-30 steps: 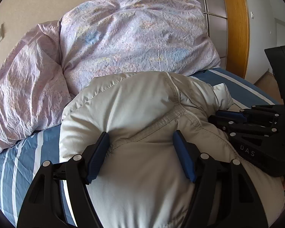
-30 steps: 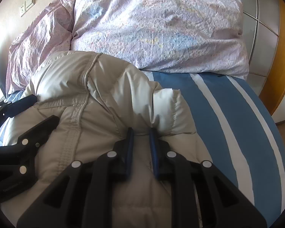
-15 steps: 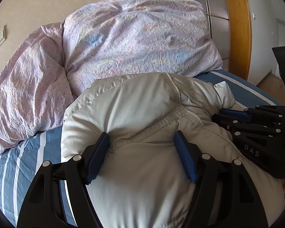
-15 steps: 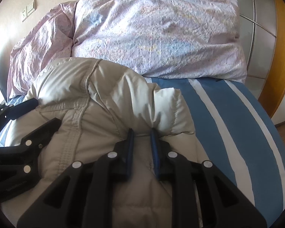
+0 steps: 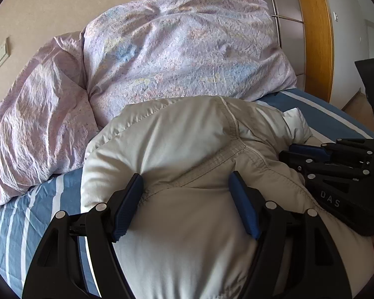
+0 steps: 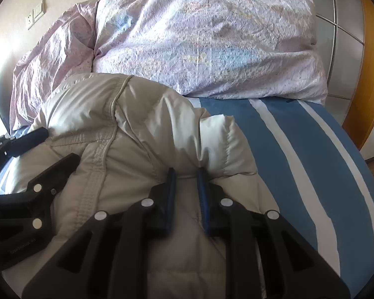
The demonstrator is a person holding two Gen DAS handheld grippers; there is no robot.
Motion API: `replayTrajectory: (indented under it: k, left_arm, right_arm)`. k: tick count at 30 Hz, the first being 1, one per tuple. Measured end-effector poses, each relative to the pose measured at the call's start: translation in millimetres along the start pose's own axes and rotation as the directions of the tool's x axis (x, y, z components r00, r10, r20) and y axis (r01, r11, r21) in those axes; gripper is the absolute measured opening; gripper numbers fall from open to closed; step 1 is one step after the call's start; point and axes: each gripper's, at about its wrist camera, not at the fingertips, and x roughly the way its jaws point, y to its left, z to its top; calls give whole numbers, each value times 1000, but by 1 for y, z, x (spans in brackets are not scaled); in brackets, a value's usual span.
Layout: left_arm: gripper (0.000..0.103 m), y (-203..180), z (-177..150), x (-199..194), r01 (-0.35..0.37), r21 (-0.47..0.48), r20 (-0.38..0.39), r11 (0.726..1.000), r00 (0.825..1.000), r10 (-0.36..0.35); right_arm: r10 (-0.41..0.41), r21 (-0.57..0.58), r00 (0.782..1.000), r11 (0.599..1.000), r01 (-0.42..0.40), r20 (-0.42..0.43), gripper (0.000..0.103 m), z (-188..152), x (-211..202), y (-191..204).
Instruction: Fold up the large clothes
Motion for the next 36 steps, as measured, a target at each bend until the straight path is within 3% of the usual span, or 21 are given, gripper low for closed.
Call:
replayTrajectory:
  k: [3, 5, 9, 21, 26, 27, 30, 31, 33, 36]
  left_arm:
    - [76, 6, 3, -11, -2, -20, -21, 1000, 1000, 2]
    - [80, 19, 3, -29, 61, -80, -28, 995, 998, -64]
    - [84, 29, -3, -39, 91, -98, -49, 991, 994, -96]
    - [92, 4, -13, -13, -24, -101, -11, 995, 1000, 23]
    - [92, 11, -11, -19, -11, -107, -17, 994, 1000, 9]
    - [92, 18, -10, -27, 17, -129, -21, 991, 1000, -20]
    - [96, 48, -10, -49, 152, -247, 2, 957, 988, -157]
    - [101, 66, -11, -58, 219, -296, 18, 930, 974, -224]
    - [102, 91, -13, -67, 311, -343, 35, 886, 947, -319]
    - [102, 115, -18, -70, 367, -383, 27, 848, 922, -387]
  right_arm:
    - [-52, -59, 997, 997, 49, -57, 19, 6, -1, 10]
    - [-70, -59, 994, 996, 65, -83, 21, 10, -6, 11]
    - [-39, -5, 996, 999, 39, -76, 29, 7, -19, 4]
    - [-54, 42, 998, 998, 55, -21, 29, -4, -1, -2]
    - [-86, 21, 995, 996, 87, -49, 29, 2, -6, 4]
    - [-94, 24, 993, 995, 96, -65, 34, 5, -11, 4]
    - [-95, 59, 993, 993, 99, -64, 98, 16, -50, -3]
    - [-79, 64, 996, 995, 81, -31, 99, 18, -64, -7]
    - [-42, 94, 999, 995, 42, -2, 101, 24, -91, -19]
    - [64, 180, 996, 982, -52, -62, 101, 27, -99, -43]
